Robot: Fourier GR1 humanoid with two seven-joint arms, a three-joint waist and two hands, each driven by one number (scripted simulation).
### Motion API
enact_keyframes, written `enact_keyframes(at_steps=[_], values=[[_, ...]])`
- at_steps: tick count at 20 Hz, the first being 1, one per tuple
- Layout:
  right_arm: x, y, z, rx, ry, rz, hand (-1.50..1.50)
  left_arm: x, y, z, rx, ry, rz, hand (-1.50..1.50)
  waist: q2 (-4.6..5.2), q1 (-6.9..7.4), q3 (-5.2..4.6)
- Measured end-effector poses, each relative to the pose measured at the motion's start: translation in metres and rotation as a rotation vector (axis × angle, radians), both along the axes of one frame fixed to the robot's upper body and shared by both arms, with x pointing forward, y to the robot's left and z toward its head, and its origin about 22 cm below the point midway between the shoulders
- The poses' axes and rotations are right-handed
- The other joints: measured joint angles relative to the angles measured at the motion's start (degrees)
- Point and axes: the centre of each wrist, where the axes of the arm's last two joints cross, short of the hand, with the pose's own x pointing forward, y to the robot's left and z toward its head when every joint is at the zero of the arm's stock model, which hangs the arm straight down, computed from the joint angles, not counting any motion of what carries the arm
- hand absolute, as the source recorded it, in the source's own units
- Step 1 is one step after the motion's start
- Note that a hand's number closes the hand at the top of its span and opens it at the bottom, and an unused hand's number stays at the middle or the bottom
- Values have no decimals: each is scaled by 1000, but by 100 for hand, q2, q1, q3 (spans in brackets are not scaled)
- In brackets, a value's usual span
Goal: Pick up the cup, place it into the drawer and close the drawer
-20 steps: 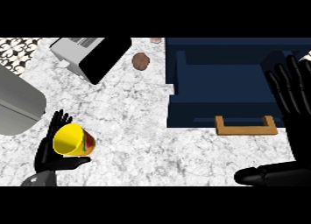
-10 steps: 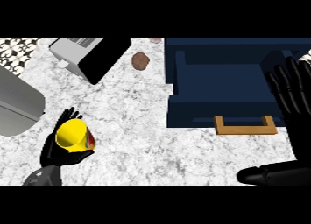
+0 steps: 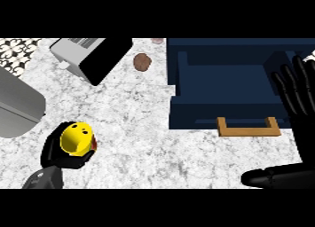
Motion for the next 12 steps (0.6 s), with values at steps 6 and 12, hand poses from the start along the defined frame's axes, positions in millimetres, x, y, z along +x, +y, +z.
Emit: enact_keyframes(at_steps=[6,12], values=[[-3,-2,-1,-10,2,-4,-150,5,-9,3,28,-76,63,150,-4,8,0],[-5,-1,-1,-7,0,0,-150,12,-25,7,15,-142,139,150,-9,26,1]])
